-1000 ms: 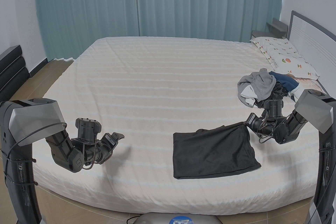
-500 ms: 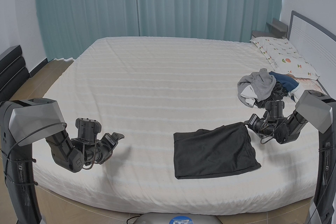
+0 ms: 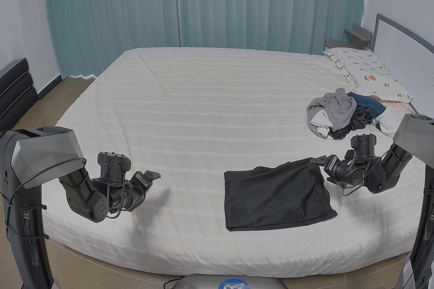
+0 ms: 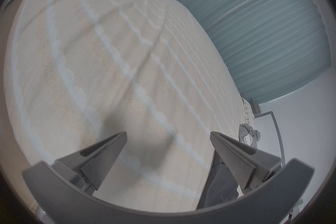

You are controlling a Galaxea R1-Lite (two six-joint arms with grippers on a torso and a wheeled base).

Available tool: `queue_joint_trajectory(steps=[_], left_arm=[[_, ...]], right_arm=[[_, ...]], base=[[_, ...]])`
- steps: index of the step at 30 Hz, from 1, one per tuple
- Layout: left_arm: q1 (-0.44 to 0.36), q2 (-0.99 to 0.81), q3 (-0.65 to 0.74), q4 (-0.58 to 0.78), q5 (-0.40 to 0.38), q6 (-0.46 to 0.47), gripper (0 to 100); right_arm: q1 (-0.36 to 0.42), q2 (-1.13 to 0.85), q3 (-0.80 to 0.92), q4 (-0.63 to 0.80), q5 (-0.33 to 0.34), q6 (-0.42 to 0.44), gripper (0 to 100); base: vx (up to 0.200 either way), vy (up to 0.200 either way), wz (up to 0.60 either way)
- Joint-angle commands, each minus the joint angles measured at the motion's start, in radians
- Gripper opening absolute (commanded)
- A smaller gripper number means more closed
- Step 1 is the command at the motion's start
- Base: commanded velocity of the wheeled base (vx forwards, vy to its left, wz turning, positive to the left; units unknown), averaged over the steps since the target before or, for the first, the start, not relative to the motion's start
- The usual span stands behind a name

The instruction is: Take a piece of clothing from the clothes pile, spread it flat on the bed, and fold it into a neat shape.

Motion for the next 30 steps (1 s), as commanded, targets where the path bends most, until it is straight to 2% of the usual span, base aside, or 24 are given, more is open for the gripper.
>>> queue_joint_trajectory(steps=[1, 3, 5, 7, 16, 23, 24, 30], left_arm=[[0.0, 0.002, 0.001, -0.002, 0.001, 0.001, 100], [0.0, 0.002, 0.001, -0.002, 0.001, 0.001, 100], [0.0, 0.002, 0.003, -0.004, -0.001, 0.001, 100], [0.0, 0.003, 0.001, -0.004, 0.001, 0.003, 100], [-0.007, 0.008, 0.006, -0.008, 0.003, 0.005, 100], [-0.007, 0.009, 0.001, -0.007, 0.013, 0.005, 100], [-0.007, 0.009, 0.001, -0.007, 0.013, 0.005, 100], [-0.007, 0.009, 0.001, -0.007, 0.013, 0.005, 100]], right_arm=[[-0.063, -0.102, 0.262, -0.124, 0.226, -0.047, 100], [-0.089, -0.079, 0.326, -0.226, 0.302, -0.079, 100], [-0.094, -0.038, 0.364, -0.316, 0.303, -0.115, 100], [-0.095, -0.027, 0.384, -0.347, 0.299, -0.136, 100], [-0.123, 0.007, 0.39, -0.357, 0.299, -0.188, 100], [-0.103, 0.028, 0.389, -0.356, 0.3, -0.2, 100], [-0.101, 0.028, 0.389, -0.356, 0.3, -0.202, 0], [-0.089, 0.053, 0.398, -0.357, 0.291, -0.237, 0]], base=[[0.0, 0.0, 0.0], [0.0, 0.0, 0.0], [0.0, 0.0, 0.0], [0.0, 0.0, 0.0], [0.0, 0.0, 0.0], [0.0, 0.0, 0.0], [0.0, 0.0, 0.0], [0.0, 0.0, 0.0]])
